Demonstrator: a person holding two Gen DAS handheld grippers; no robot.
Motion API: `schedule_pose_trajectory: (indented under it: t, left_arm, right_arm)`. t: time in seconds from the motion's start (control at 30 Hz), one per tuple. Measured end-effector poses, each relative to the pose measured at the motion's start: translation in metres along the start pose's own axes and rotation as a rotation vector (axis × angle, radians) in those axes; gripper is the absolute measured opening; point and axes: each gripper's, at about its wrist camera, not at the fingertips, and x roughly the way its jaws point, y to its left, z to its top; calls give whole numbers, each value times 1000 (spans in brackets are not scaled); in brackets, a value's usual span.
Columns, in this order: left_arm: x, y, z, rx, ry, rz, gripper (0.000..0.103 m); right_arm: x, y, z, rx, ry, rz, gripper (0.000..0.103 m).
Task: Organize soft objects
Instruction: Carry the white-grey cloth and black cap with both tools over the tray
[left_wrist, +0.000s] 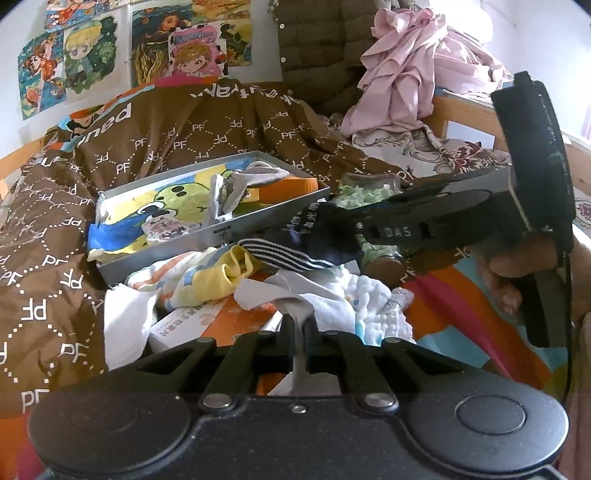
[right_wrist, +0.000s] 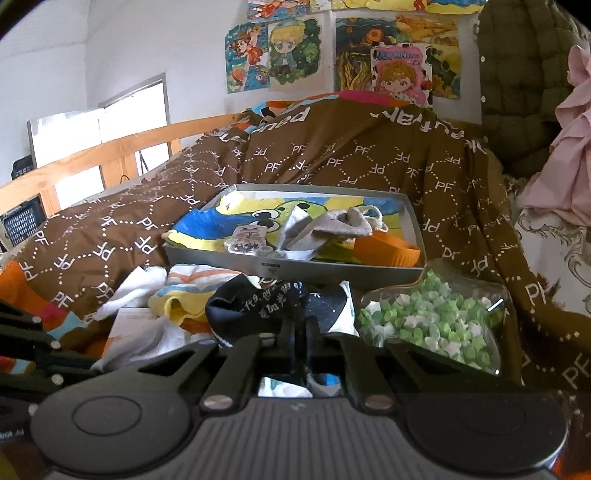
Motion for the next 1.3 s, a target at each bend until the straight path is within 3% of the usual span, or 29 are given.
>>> schedule_pose_trajectory:
  t: [0.17,0.33,0.47,0.83,1.03,1.3]
  left_arm:
    - [-11,3,4,-26,2,19,4]
    - [-20,6,8,-44,4,38,3]
    - [-30,10,10,-55,-11,54,3]
    - [-56,17,53,-76,-127,57,3]
    - [-62,26,85,-118,-199,69,3]
    - [-41,47,115,-158,-264,120,3]
  right_arm:
    - [-22,9,-1,-44,-34,-1,5]
    - [-40,37,-6,-208,-91,-11,4]
    - [-51,50,-5,-260,-172,8,4]
    - [-86,38,9,-211,-415,38,4]
    - [-85,26,26,-188,-477,32,4]
    - [-44,7,70,-122,-505,67,4]
